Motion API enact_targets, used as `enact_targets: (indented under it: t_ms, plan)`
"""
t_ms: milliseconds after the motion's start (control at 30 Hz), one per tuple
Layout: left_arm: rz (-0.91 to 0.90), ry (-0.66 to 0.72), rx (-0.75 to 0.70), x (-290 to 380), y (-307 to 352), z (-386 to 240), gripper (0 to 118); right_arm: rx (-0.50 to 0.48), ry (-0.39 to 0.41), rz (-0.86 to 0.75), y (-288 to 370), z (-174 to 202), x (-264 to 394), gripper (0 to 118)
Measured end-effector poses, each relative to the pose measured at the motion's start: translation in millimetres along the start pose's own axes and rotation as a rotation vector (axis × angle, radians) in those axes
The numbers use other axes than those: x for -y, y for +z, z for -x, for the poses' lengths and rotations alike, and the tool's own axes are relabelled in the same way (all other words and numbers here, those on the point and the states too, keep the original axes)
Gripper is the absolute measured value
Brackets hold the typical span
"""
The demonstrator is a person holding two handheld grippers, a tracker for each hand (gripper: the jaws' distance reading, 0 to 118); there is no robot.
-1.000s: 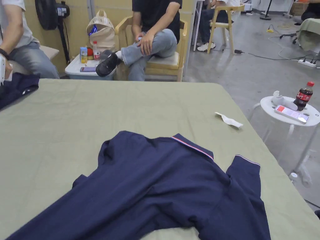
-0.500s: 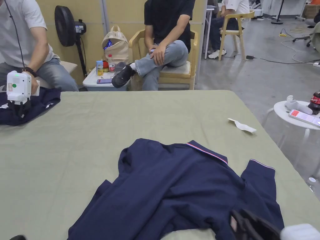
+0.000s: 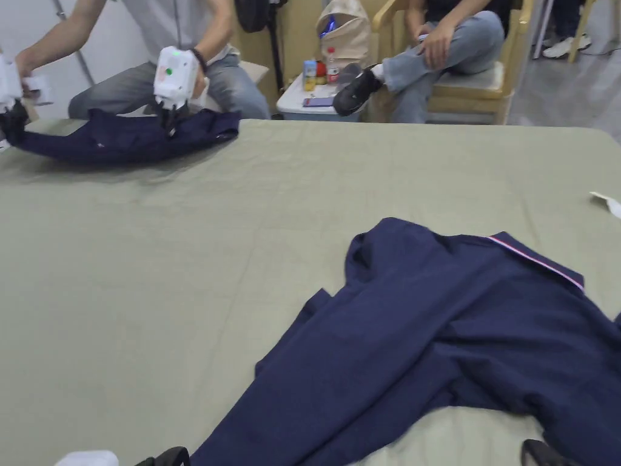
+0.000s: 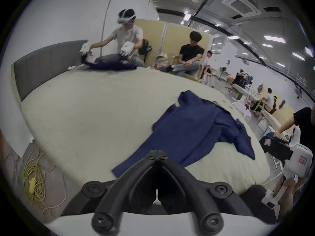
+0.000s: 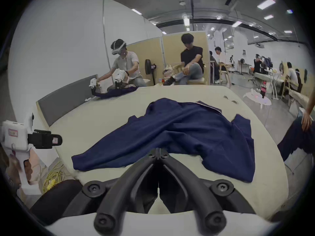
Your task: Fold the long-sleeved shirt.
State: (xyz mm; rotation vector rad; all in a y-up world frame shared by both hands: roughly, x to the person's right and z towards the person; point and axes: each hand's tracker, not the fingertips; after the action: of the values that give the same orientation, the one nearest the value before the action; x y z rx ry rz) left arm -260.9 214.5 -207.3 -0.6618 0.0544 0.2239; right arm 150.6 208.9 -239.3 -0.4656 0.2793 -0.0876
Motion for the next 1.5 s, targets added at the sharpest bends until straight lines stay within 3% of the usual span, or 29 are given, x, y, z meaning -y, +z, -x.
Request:
enact_targets:
  t_ms: [33,67,100,133,267,333,433,467,500,533,567,600,700,833,867,933,967,1100,1233,1300,1367,1433,1500]
  plan:
    - [0.003,0.0,-0.035,-2,-6,15,53,0.01,-0.011,0.0,0,-5,0,1]
    - [0.023,0.007,-0.073,-3,-13,26,63,0.02,-0.021,-0.002,0,-9,-1,1]
    - [0.047,0.015,-0.087,-4,-20,34,63,0.026,-0.028,-0.003,-1,-14,-1,1]
    - [0.049,0.02,-0.067,-2,-29,44,84,0.033,-0.036,-0.003,-2,-17,-2,1]
    - [0.196,0.083,-0.024,7,-73,58,85,0.043,-0.068,0.001,-4,-27,-4,1]
    - [0.235,0.108,-0.01,19,-99,65,81,0.045,-0.073,0.002,-3,-29,-4,1]
    - [0.384,0.194,0.073,19,-123,80,52,0.051,-0.068,0.016,-7,-31,-2,1]
    - [0.382,0.181,0.032,20,-127,82,45,0.054,-0.068,0.023,-9,-32,-1,1]
    - [0.341,0.155,0.029,17,-119,79,32,0.057,-0.068,0.031,-12,-33,0,1]
    - [0.343,0.097,-0.009,16,-118,76,10,0.056,-0.067,0.035,-15,-34,1,1]
    - [0.343,0.067,-0.042,18,-119,74,2,0.054,-0.065,0.039,-19,-34,0,1]
    - [0.328,0.102,-0.023,22,-110,62,0,0.049,-0.059,0.046,-25,-35,-1,1]
    - [0.24,-0.019,-0.05,7,-94,48,0,0.052,0.033,0.059,-53,-37,-22,1]
    - [0.027,0.076,-0.012,-29,-59,33,0,0.08,0.112,-0.029,-103,-58,-76,1]
    - [-0.004,0.071,-0.015,-40,-54,29,0,0.065,0.102,-0.037,-122,-67,-94,11]
    - [-0.022,0.023,-0.018,-51,-49,25,0,-0.033,0.082,-0.015,-167,-88,-129,55]
    - [-0.01,0.003,-0.016,-53,-48,24,0,-0.078,0.066,0.006,-193,-98,-144,62]
    - [0.023,-0.035,-0.01,-50,-53,19,0,-0.114,0.022,0.217,-321,-135,-188,63]
    - [0.089,-0.066,-0.038,-43,-74,18,0,-0.134,0.249,0.313,-424,-144,-200,63]
    - [0.105,-0.069,-0.037,-43,-83,18,0,-0.175,0.301,0.373,-455,-143,-200,63]
    - [0.119,-0.076,-0.04,-41,-91,17,0,-0.205,0.301,0.398,-476,-147,-197,63]
    - [0.135,-0.079,-0.037,-45,-99,12,0,-0.29,0.224,0.46,-490,-155,-186,63]
    - [0.136,-0.087,-0.032,-43,-104,10,0,-0.251,0.252,0.492,-501,-155,-173,63]
